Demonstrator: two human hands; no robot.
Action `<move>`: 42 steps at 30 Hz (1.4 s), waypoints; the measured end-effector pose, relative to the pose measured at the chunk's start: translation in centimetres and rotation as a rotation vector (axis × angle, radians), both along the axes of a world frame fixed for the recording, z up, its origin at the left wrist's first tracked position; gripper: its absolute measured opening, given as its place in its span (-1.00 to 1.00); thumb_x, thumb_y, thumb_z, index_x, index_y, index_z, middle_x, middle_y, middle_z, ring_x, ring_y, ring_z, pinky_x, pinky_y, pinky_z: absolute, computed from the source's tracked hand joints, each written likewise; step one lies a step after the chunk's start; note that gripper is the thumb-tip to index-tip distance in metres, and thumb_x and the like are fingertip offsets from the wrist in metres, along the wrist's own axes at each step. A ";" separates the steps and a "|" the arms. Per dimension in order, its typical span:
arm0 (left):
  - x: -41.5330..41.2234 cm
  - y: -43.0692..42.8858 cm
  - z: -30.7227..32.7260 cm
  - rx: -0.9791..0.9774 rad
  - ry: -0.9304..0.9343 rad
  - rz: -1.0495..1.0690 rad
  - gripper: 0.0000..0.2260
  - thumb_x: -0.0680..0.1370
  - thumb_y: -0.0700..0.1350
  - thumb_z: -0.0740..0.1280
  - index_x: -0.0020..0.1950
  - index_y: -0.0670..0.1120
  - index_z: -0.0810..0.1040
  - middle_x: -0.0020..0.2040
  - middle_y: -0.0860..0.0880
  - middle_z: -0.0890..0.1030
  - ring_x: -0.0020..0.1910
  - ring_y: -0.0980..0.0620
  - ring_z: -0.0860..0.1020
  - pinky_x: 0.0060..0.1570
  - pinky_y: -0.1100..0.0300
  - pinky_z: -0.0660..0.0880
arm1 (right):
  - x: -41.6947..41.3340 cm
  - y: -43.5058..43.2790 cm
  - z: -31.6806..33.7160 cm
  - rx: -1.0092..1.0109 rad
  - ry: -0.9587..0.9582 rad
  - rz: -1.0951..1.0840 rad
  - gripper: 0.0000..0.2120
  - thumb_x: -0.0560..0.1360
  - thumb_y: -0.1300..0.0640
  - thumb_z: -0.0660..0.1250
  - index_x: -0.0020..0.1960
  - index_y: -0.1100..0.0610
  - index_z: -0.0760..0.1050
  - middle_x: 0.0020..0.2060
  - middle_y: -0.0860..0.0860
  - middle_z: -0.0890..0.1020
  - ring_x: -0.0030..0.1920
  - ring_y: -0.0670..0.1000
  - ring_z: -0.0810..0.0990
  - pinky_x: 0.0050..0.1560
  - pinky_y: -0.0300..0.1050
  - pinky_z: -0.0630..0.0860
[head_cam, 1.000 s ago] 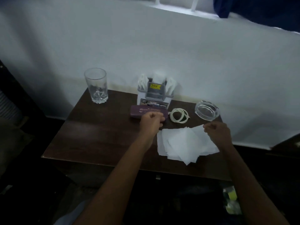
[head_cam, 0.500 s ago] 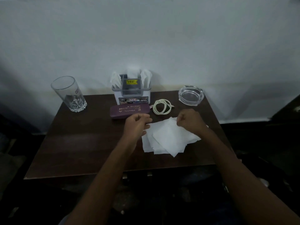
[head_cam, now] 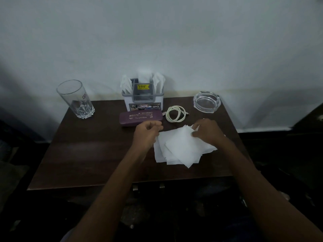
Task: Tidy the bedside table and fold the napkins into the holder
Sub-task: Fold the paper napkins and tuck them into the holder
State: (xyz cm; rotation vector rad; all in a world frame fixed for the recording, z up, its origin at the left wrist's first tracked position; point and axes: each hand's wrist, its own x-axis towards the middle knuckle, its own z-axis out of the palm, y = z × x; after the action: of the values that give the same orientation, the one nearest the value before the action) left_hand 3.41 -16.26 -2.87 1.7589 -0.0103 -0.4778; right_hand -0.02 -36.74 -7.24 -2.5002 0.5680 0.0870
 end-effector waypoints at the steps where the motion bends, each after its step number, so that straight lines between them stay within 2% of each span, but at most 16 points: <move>1: 0.0 0.1 0.0 0.000 0.005 0.002 -0.84 0.57 -0.23 0.20 0.09 -0.12 0.54 0.02 -0.03 0.61 -0.01 0.03 0.54 -0.13 0.24 0.44 | 0.0 0.3 -0.1 -0.023 -0.014 0.013 -0.87 0.34 0.18 0.47 -0.23 0.02 0.53 0.03 0.06 0.63 0.10 0.14 0.54 0.17 0.05 0.46; 4: 0.1 0.3 0.0 0.001 0.026 -0.007 -0.84 0.58 -0.22 0.20 0.07 -0.10 0.54 0.01 -0.02 0.61 0.00 0.02 0.55 -0.10 0.22 0.45 | 0.1 0.8 0.5 -0.014 -0.066 0.017 -0.72 0.34 0.28 0.45 -0.40 0.00 0.44 -0.10 0.07 0.65 -0.02 0.10 0.58 0.09 0.00 0.49; 7: 0.1 0.4 0.2 -0.009 0.029 -0.025 -0.84 0.57 -0.22 0.21 0.10 -0.11 0.54 0.03 -0.03 0.61 0.00 0.02 0.55 -0.09 0.23 0.45 | 0.0 0.7 2.0 0.084 -0.082 0.045 -0.87 0.35 0.34 0.42 -0.28 0.15 0.57 -0.19 0.09 0.64 -0.15 0.00 0.55 -0.09 -0.15 0.48; 9: 0.1 0.4 0.3 -0.031 -0.010 -0.062 -0.83 0.55 -0.22 0.27 0.13 -0.11 0.53 0.05 -0.03 0.60 0.00 0.06 0.55 -0.13 0.31 0.46 | -0.2 0.8 3.9 0.190 -0.113 0.118 -0.87 0.35 0.40 0.41 -0.24 0.20 0.57 -0.25 0.10 0.61 -0.24 -0.03 0.53 -0.18 -0.24 0.44; 11: -0.2 0.3 0.6 -0.065 -0.043 -0.152 -0.70 0.50 -0.26 0.35 0.23 -0.14 0.49 0.09 -0.04 0.59 -0.01 0.13 0.55 -0.21 0.49 0.48 | -0.2 1.3 5.6 0.296 -0.128 0.200 -0.86 0.34 0.44 0.40 -0.23 0.23 0.58 -0.32 0.08 0.61 -0.33 -0.11 0.54 -0.18 -0.25 0.48; 14: -0.7 -0.2 0.5 -0.101 -0.042 -0.312 -0.50 0.43 -0.26 0.43 0.34 -0.08 0.42 0.17 -0.02 0.57 0.10 0.10 0.55 -0.08 0.41 0.53 | -0.2 2.9 7.7 0.405 -0.127 0.291 -0.90 0.33 0.44 0.42 -0.18 0.30 0.59 -0.31 0.06 0.62 -0.35 -0.16 0.55 -0.21 -0.36 0.50; 16: -1.2 -0.5 0.4 -0.076 -0.026 -0.350 -0.58 0.44 -0.23 0.43 0.27 -0.06 0.48 0.10 0.00 0.60 0.04 0.07 0.59 -0.07 0.31 0.55 | -0.2 3.9 8.6 0.452 -0.134 0.321 -0.89 0.33 0.43 0.42 -0.17 0.30 0.59 -0.30 0.05 0.62 -0.34 -0.18 0.55 -0.22 -0.40 0.49; 19: -1.4 -0.5 0.6 -0.098 0.064 -0.265 -0.92 0.51 -0.20 0.35 0.00 -0.11 0.58 -0.07 -0.07 0.64 -0.15 0.03 0.60 -0.17 0.24 0.56 | -0.4 4.3 9.2 0.558 -0.191 0.281 -0.89 0.37 0.37 0.41 -0.14 0.22 0.59 -0.26 0.04 0.64 -0.30 -0.20 0.59 -0.25 -0.39 0.51; 22: -0.8 -0.1 0.6 -0.058 0.076 -0.187 -0.88 0.54 -0.15 0.31 0.00 -0.16 0.59 -0.10 -0.04 0.65 -0.20 0.08 0.59 -0.30 0.34 0.54 | -0.1 2.5 8.2 0.643 -0.353 0.017 -0.88 0.42 0.32 0.37 -0.04 0.26 0.58 -0.17 0.17 0.65 -0.19 -0.01 0.62 -0.07 -0.18 0.54; 25: -0.2 0.2 0.5 -0.107 0.138 -0.039 -0.75 0.54 -0.16 0.31 0.20 -0.19 0.54 0.09 -0.09 0.62 -0.04 0.00 0.58 -0.10 0.19 0.52 | 0.0 -0.6 5.4 0.437 -0.383 -0.282 -0.93 0.41 0.32 0.32 -0.16 0.34 0.55 -0.32 0.15 0.57 -0.36 -0.06 0.57 -0.23 -0.18 0.52; 28: 0.4 0.6 0.4 -0.123 0.211 0.123 -0.69 0.55 -0.16 0.29 0.29 -0.15 0.47 0.21 -0.08 0.56 0.12 -0.07 0.52 0.14 0.01 0.46 | -0.5 -3.2 1.6 0.064 -0.147 -0.339 -0.84 0.42 0.27 0.29 -0.15 0.38 0.57 -0.16 0.23 0.60 -0.09 0.15 0.56 0.01 0.00 0.45; 30: 0.7 0.7 0.4 -0.131 0.233 0.196 -0.67 0.57 -0.18 0.25 0.33 -0.14 0.43 0.24 -0.09 0.54 0.14 -0.09 0.50 0.10 0.01 0.44 | -1.0 -3.6 0.2 -0.023 -0.078 -0.268 -0.89 0.40 0.24 0.36 -0.12 0.28 0.60 -0.05 0.14 0.63 0.06 0.13 0.55 0.19 0.00 0.38; 32: 0.7 0.6 0.6 -0.141 0.234 0.236 -0.67 0.58 -0.21 0.21 0.35 -0.14 0.41 0.23 -0.08 0.52 0.07 -0.06 0.48 0.00 0.05 0.40 | -1.1 -3.5 -0.1 -0.058 -0.064 -0.247 -0.90 0.36 0.20 0.43 -0.14 0.19 0.59 -0.04 0.09 0.65 0.08 0.11 0.55 0.24 -0.02 0.35; 36: 0.6 0.4 0.9 -0.141 0.244 0.254 -0.67 0.59 -0.20 0.18 0.36 -0.14 0.40 0.25 -0.11 0.51 0.02 -0.04 0.45 -0.03 0.08 0.38 | -0.8 -3.2 -0.2 -0.066 -0.083 -0.231 -0.95 0.35 0.25 0.42 -0.20 0.22 0.60 -0.09 0.12 0.66 0.02 0.13 0.58 0.10 -0.06 0.41; 39: 0.6 0.4 1.1 -0.142 0.242 0.248 -0.67 0.60 -0.20 0.17 0.36 -0.14 0.40 0.25 -0.11 0.51 0.02 -0.04 0.45 -0.07 0.09 0.39 | -1.0 -3.3 0.7 0.014 -0.139 -0.270 -0.97 0.34 0.31 0.42 -0.22 0.25 0.61 -0.16 0.12 0.63 -0.03 0.10 0.58 -0.01 -0.12 0.41; 42: 0.6 0.6 1.1 -0.133 0.247 0.252 -0.67 0.59 -0.19 0.18 0.37 -0.14 0.39 0.28 -0.11 0.50 0.06 -0.05 0.46 0.02 0.05 0.42 | -1.1 -3.3 2.4 0.127 -0.205 -0.294 -0.94 0.34 0.35 0.41 -0.20 0.25 0.60 -0.21 0.08 0.57 -0.09 0.04 0.51 -0.04 -0.17 0.35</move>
State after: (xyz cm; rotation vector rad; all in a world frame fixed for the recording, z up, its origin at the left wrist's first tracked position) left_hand 3.97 -15.67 -1.73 1.5357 0.3434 -0.4944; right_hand -1.10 -40.02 -4.87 -2.2431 0.8077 -0.2353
